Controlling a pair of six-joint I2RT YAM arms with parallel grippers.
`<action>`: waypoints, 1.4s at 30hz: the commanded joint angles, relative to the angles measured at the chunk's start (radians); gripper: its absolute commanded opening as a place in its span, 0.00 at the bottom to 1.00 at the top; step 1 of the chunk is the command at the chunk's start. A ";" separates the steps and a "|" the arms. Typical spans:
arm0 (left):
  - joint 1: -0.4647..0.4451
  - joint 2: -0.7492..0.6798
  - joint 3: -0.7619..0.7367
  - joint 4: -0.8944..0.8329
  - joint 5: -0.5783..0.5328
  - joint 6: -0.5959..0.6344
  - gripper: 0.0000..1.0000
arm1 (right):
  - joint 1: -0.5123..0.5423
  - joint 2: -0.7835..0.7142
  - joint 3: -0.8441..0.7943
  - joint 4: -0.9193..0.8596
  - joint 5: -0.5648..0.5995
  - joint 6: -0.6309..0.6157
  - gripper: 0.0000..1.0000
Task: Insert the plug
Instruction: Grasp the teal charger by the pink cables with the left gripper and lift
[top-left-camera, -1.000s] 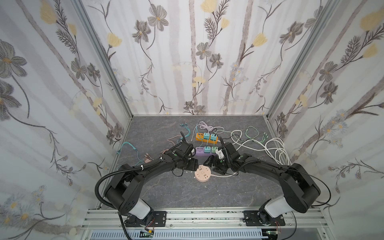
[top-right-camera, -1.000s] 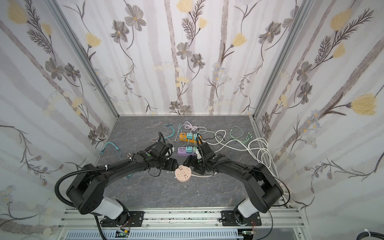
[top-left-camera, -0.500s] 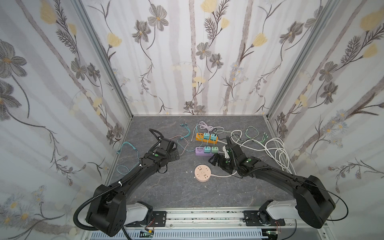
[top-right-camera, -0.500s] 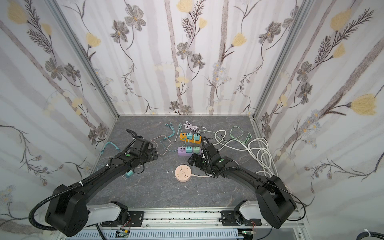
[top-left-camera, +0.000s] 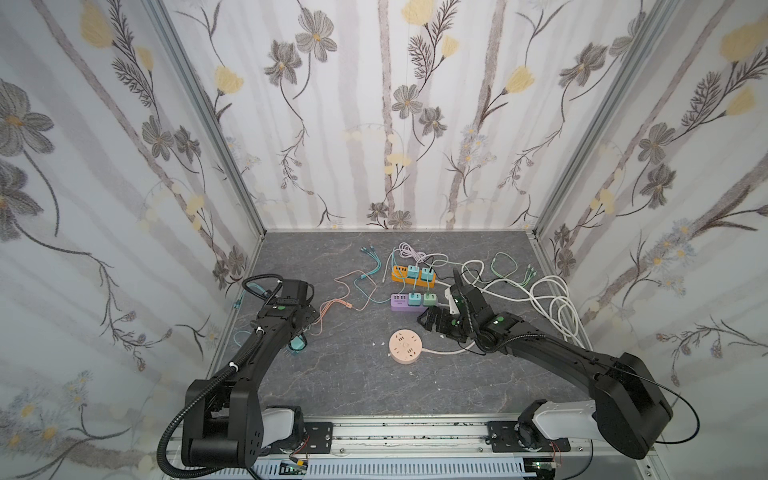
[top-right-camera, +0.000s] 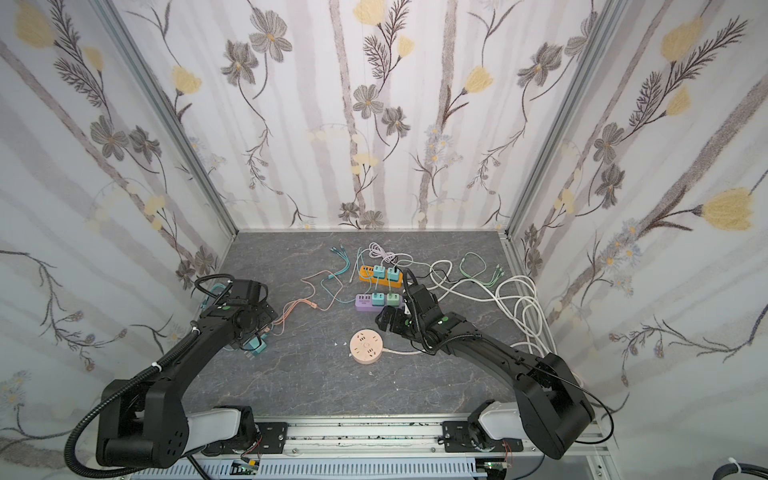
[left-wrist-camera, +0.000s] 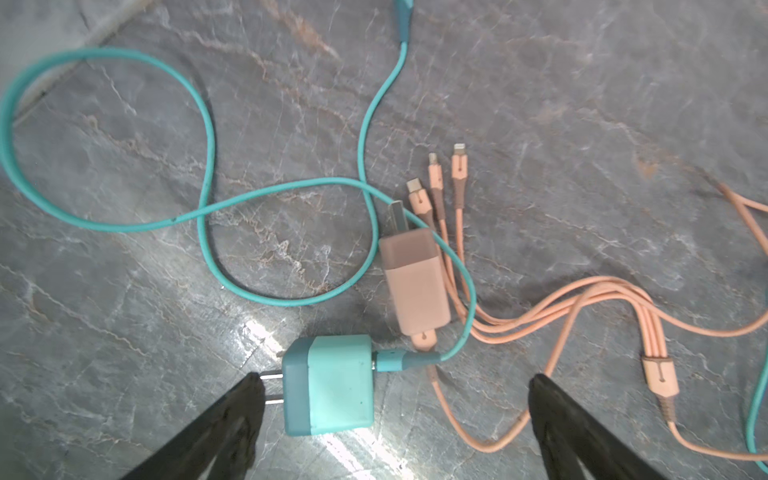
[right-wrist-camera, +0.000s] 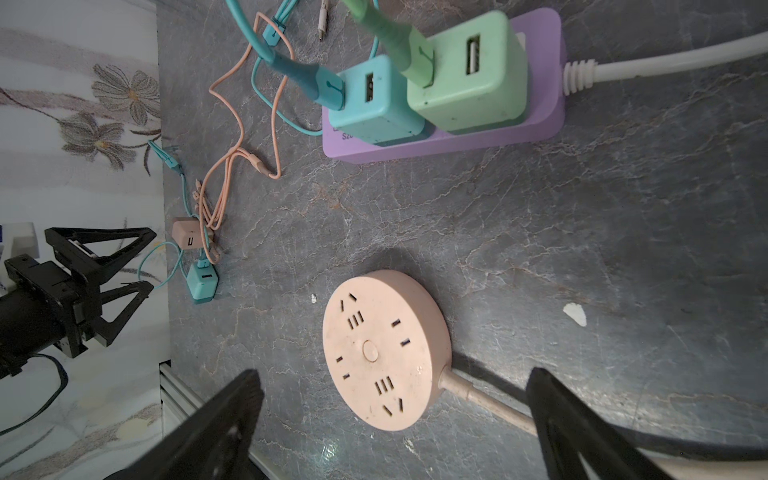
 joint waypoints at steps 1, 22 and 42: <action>0.057 0.010 -0.042 0.127 0.097 -0.031 1.00 | 0.000 -0.002 0.009 0.020 -0.004 -0.035 0.99; -0.265 -0.030 -0.149 0.082 0.228 -0.136 1.00 | 0.002 0.054 0.047 0.041 -0.062 -0.057 0.99; -0.425 0.173 -0.018 -0.185 0.102 0.046 0.83 | 0.015 0.109 0.105 0.010 -0.073 -0.074 0.99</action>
